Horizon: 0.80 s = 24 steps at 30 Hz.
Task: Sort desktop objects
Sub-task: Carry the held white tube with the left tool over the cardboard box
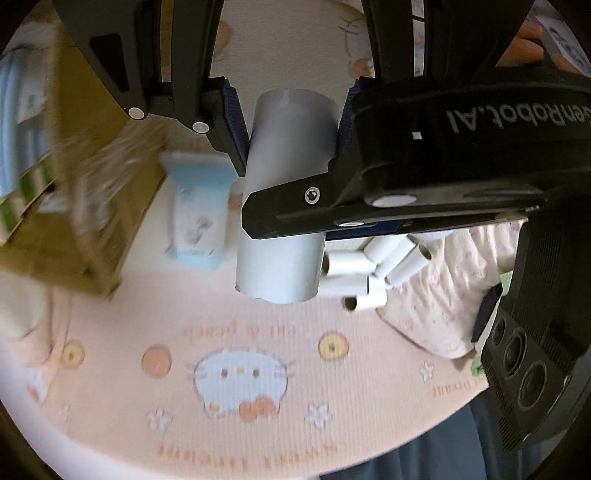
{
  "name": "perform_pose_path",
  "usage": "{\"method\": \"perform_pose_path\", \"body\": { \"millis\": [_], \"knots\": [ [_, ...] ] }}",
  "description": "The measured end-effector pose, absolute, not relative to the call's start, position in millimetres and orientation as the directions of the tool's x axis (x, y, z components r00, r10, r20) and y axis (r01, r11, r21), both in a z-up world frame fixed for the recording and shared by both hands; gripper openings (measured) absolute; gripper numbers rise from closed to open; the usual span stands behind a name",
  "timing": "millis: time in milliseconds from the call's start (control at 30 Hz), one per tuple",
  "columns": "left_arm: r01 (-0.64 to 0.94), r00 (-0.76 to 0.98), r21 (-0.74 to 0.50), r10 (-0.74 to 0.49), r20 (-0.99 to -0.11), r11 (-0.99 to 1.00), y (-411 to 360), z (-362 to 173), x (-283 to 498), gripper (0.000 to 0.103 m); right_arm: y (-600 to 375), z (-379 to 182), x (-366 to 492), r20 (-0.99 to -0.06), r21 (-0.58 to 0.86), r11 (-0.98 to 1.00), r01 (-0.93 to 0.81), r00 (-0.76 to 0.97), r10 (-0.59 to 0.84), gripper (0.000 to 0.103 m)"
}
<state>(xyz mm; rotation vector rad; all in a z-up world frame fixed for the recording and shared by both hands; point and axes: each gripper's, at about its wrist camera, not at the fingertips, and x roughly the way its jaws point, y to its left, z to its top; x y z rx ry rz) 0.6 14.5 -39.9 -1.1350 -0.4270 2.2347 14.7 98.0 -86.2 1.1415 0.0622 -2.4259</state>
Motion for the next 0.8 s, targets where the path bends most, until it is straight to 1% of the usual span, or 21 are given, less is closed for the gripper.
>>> {"method": "perform_pose_path", "body": {
  "millis": [167,267,367,533,667,800],
  "knots": [
    [-0.404,-0.465,-0.505,0.647,-0.605,-0.763,37,-18,3,0.048,113,-65,17,-0.708,0.113,-0.903,0.414,-0.604,-0.366,0.043],
    [-0.431,-0.476,-0.503,0.662,-0.578,-0.749,49,-5,9,0.047,124,-55,21,-0.696,0.078,-0.910,0.408,-0.631,-0.343,0.043],
    [-0.456,-0.482,-0.483,0.663,-0.573,-0.748,62,0,13,0.047,136,-47,24,-0.677,0.063,-0.911,0.408,-0.653,-0.339,0.043],
    [-0.504,-0.454,-0.441,0.662,-0.596,-0.743,92,9,14,0.047,162,-41,27,-0.663,0.116,-0.923,0.368,-0.663,-0.348,0.043],
    [-0.542,-0.421,-0.425,0.672,-0.609,-0.725,120,15,13,0.047,186,-37,28,-0.666,0.123,-0.938,0.324,-0.674,-0.321,0.043],
    [-0.545,-0.358,-0.450,0.682,-0.637,-0.707,152,17,5,0.047,212,-31,27,-0.682,0.119,-0.952,0.283,-0.674,-0.286,0.043]
  ]
}}
